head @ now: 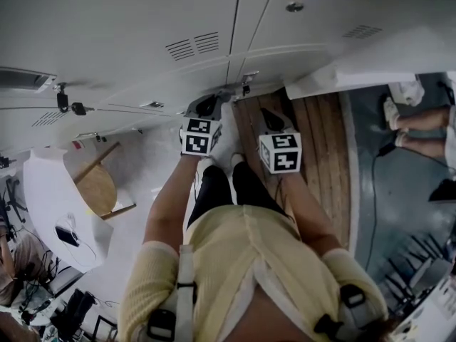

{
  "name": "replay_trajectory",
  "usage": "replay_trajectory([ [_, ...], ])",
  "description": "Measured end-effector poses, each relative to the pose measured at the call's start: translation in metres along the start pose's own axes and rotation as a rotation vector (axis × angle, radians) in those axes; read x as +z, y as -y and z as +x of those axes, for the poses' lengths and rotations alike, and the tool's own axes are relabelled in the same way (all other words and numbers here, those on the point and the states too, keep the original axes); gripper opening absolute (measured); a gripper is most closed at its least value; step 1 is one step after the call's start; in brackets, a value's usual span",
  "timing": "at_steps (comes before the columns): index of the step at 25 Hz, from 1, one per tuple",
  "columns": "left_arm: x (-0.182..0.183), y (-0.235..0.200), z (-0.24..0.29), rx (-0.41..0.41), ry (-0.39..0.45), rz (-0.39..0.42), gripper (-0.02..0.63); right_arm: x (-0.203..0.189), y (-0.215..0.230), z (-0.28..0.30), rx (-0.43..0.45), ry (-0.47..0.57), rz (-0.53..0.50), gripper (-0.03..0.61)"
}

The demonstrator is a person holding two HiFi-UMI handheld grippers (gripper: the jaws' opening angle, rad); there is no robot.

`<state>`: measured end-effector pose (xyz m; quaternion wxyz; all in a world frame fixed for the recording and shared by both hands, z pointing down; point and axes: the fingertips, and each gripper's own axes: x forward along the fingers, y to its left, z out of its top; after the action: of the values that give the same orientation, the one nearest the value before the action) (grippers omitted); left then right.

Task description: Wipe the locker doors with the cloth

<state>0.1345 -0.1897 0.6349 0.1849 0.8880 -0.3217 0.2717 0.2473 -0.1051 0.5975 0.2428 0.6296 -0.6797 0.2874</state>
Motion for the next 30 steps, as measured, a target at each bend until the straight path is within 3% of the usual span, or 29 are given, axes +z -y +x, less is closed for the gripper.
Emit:
replay_trajectory([
  [30,0.008,-0.052,-0.185,0.233,0.208,-0.157,0.017,0.059,-0.074,-0.03,0.106,0.152,-0.118,0.003],
])
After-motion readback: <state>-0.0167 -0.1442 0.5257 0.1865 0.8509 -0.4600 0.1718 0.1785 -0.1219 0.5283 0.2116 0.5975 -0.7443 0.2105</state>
